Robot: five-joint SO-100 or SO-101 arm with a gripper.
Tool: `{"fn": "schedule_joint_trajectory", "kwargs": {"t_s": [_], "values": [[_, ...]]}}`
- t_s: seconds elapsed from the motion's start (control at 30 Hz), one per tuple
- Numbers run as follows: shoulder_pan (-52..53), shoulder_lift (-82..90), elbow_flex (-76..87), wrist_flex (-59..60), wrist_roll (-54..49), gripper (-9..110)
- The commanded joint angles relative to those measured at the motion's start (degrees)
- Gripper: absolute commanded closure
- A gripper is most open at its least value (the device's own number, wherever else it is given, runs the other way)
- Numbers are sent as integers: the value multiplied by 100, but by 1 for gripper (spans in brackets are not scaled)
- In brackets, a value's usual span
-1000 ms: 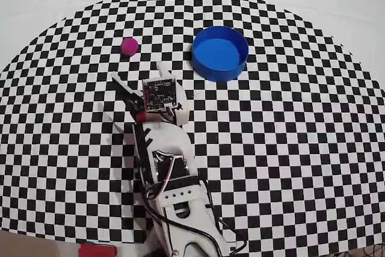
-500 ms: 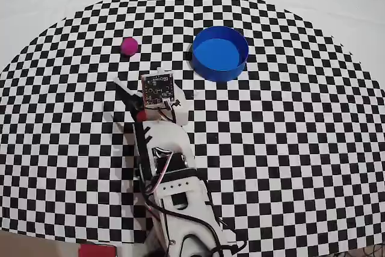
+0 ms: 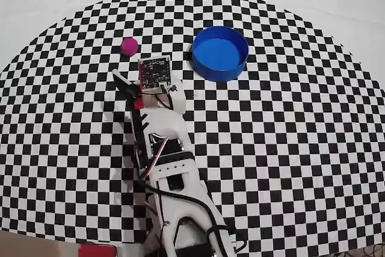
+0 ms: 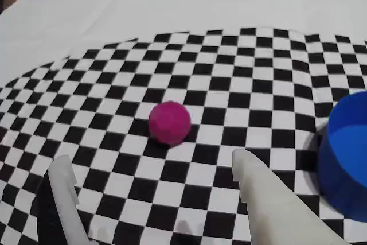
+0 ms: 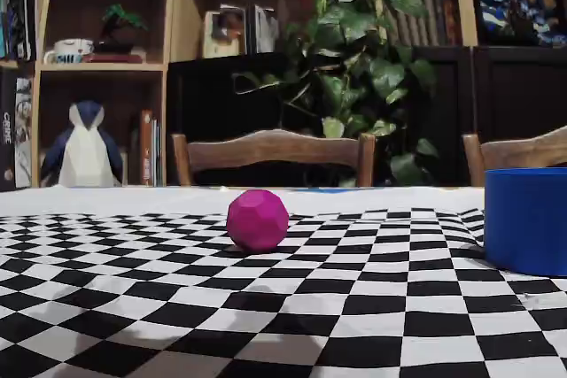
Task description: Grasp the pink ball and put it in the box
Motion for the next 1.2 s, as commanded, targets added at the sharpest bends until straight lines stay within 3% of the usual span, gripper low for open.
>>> {"fn": "schedule_joint_trajectory", "kwargs": {"t_s": [0.0,1.17], "values": [[-44,-26,-229,-9,-44,69],[44,-1063,-835,132,-44,69]]}}
